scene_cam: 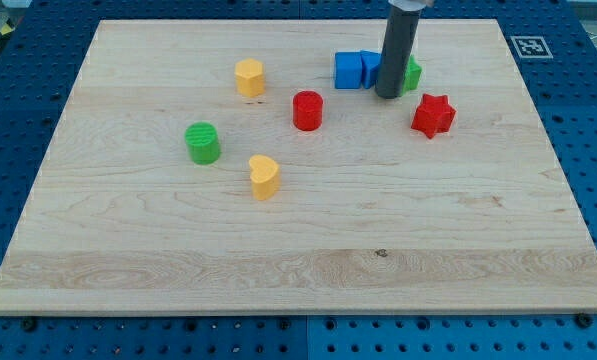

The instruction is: Push the green star left a bit

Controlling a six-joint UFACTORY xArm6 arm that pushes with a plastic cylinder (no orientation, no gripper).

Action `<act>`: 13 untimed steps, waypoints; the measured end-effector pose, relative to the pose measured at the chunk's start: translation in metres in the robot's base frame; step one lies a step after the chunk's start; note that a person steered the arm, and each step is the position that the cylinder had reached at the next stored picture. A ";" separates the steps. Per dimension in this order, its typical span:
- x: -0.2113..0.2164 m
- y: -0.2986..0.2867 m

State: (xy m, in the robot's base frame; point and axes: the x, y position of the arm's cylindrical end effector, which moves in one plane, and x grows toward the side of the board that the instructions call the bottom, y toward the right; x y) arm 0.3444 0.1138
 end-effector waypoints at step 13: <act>-0.017 0.046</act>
State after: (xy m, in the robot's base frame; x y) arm 0.3270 0.1599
